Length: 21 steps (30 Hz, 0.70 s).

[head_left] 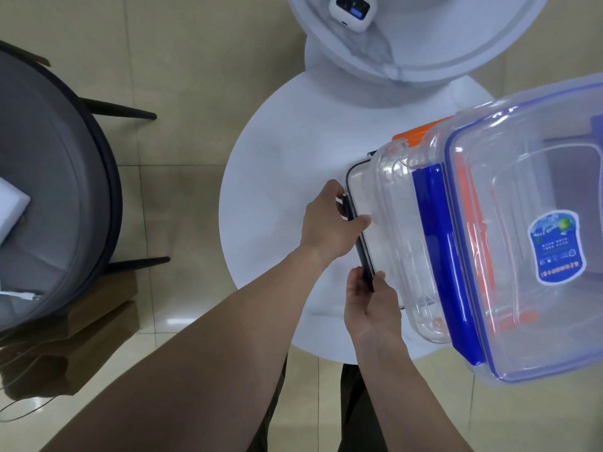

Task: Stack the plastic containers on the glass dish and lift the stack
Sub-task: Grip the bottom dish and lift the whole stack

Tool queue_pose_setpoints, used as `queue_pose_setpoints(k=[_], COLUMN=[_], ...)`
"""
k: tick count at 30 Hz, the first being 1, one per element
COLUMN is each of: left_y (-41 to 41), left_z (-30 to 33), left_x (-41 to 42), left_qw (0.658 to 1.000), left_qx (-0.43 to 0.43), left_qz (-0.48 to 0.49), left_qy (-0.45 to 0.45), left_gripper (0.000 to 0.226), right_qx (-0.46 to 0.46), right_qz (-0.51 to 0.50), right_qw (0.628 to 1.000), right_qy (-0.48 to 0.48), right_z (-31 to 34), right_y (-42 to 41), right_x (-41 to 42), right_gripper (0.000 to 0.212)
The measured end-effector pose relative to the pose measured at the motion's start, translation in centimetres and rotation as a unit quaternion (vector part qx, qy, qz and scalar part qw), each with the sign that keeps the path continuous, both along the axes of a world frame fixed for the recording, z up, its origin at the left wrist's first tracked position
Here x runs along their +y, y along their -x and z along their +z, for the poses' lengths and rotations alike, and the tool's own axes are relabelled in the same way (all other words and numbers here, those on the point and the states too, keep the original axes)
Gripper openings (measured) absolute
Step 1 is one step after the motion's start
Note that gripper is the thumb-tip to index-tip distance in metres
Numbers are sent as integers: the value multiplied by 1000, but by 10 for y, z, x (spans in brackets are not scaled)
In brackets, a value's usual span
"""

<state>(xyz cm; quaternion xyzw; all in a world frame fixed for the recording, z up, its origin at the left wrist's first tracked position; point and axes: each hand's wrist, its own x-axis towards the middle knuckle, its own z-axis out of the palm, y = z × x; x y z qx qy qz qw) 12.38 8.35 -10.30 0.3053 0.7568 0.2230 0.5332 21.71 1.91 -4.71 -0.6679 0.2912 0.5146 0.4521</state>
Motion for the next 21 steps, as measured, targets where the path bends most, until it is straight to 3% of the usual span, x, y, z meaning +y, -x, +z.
queue_pose_setpoints(k=[21], left_y=[-66], left_z=[7], left_x=[31], left_qw=[1000], left_qx=[-12], left_qz=[20], left_qy=[-1], left_gripper=[47], right_qx=[-51], right_qz=[188], right_qw=[981], right_qy=[18], right_z=[-6], right_y=[-88], right_x=[52], right_gripper=[34])
